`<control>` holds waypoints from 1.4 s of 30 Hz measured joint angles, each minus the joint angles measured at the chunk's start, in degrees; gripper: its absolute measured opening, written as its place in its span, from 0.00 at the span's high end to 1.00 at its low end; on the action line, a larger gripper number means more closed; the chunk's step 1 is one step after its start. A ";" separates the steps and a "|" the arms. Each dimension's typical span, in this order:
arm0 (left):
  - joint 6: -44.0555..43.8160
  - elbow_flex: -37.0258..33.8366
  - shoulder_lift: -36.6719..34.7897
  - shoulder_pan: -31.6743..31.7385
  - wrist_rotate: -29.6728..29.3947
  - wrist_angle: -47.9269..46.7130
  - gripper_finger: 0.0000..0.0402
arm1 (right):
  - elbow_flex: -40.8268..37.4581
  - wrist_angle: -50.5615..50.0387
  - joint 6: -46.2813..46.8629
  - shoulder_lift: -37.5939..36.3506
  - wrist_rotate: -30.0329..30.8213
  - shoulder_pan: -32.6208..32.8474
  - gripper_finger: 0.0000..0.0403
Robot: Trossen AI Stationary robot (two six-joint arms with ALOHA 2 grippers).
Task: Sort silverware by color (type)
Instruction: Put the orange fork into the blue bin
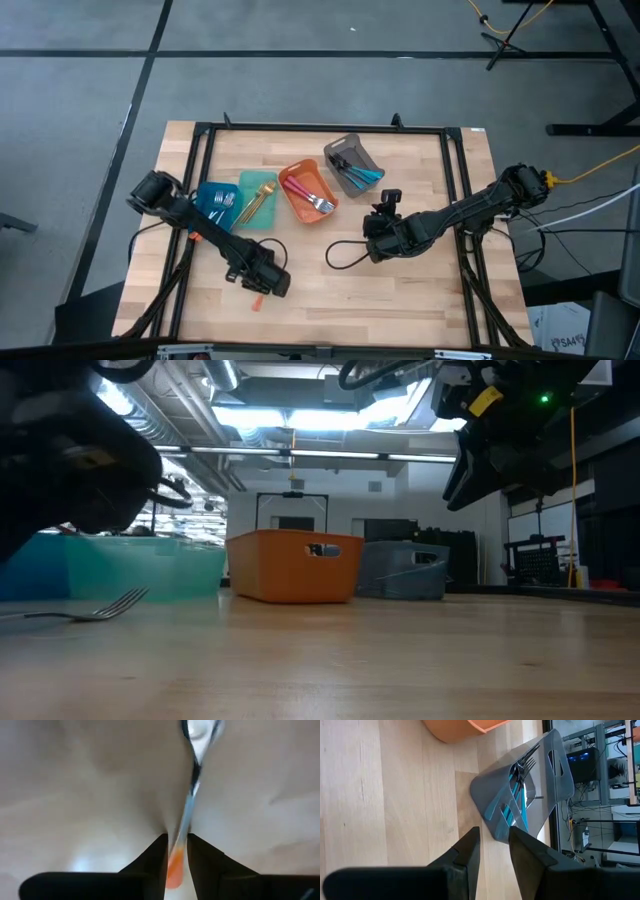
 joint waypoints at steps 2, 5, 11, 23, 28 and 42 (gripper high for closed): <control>-0.75 -0.04 -0.62 0.08 -2.30 -0.86 0.84 | 0.00 0.00 0.00 0.00 0.02 0.00 0.74; -1.98 -0.01 -0.68 0.10 -4.00 -0.72 0.84 | 0.00 -0.03 0.00 0.00 0.02 0.00 0.74; -1.99 0.08 -0.75 0.09 -5.71 -0.67 0.84 | 0.00 -0.20 -0.13 0.00 0.03 0.00 0.74; -4.74 0.20 -0.86 0.22 -7.92 -2.25 0.84 | 0.00 -0.55 -0.26 0.00 0.06 0.00 0.74; -4.51 0.24 -0.86 -0.30 -8.29 -2.18 0.84 | 0.00 -4.03 -0.34 -0.11 3.13 0.00 0.74; -2.97 0.31 -0.68 -0.77 -10.09 -3.02 0.98 | -3.94 -15.25 1.77 -16.51 12.08 0.00 0.74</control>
